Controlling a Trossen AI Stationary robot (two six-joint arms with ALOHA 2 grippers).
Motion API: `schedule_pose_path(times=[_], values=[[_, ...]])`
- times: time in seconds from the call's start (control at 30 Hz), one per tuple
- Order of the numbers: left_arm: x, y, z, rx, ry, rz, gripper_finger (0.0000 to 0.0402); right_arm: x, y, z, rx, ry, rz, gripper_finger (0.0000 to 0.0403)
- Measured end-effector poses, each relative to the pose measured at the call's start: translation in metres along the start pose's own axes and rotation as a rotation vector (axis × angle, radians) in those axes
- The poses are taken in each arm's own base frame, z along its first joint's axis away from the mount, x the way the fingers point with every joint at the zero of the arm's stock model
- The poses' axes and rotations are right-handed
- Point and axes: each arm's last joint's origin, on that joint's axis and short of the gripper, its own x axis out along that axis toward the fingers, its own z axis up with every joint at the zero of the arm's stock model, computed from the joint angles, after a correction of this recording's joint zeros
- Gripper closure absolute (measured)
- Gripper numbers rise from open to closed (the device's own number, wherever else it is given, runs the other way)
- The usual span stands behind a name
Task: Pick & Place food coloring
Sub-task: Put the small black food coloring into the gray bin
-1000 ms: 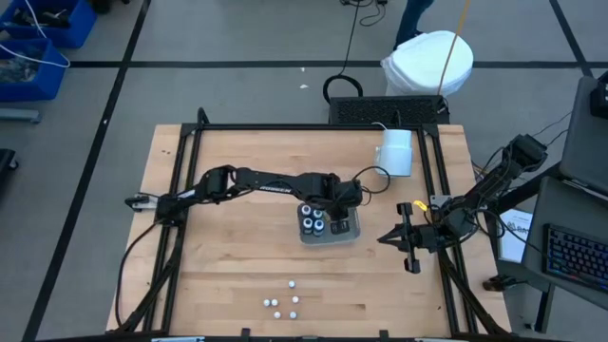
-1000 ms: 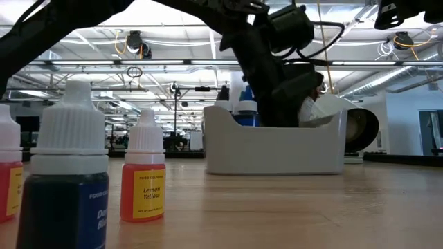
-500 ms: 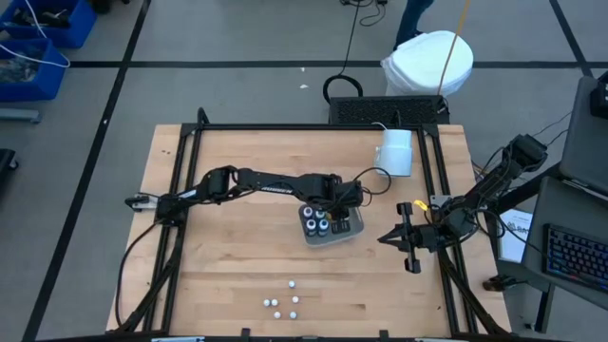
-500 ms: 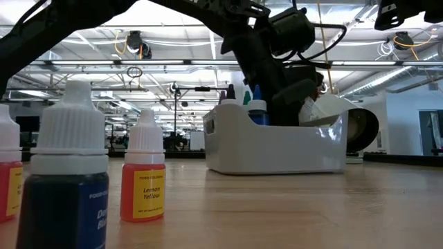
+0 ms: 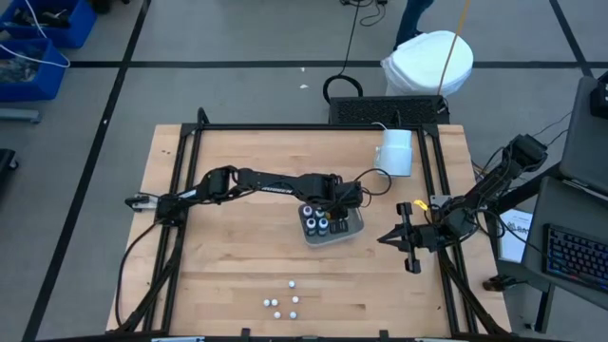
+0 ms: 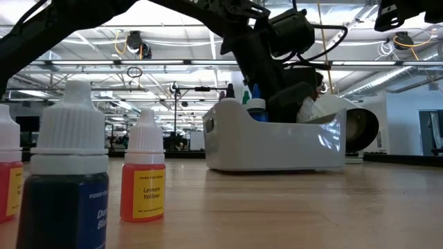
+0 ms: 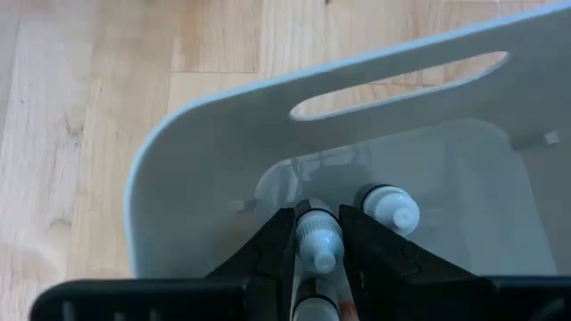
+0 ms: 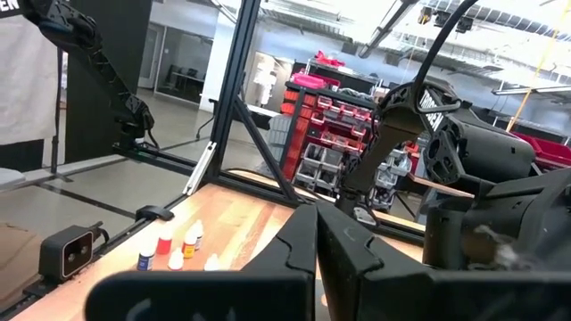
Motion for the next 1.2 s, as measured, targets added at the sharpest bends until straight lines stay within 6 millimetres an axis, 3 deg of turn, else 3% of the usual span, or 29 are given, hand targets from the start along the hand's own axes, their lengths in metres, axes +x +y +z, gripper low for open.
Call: schedule_pose_path(times=[0.5,1.2], values=[[0.003,-0.018,-0.002,0.105,0.005,0.038,0.0316,0.0,0.0,0.0,-0.002,0.0,0.0,0.0403],[0.002,-0.019,-0.002,0.109,0.004,0.042,0.0316,0.0,0.0,0.0,0.0,-0.001,0.001,0.0403]])
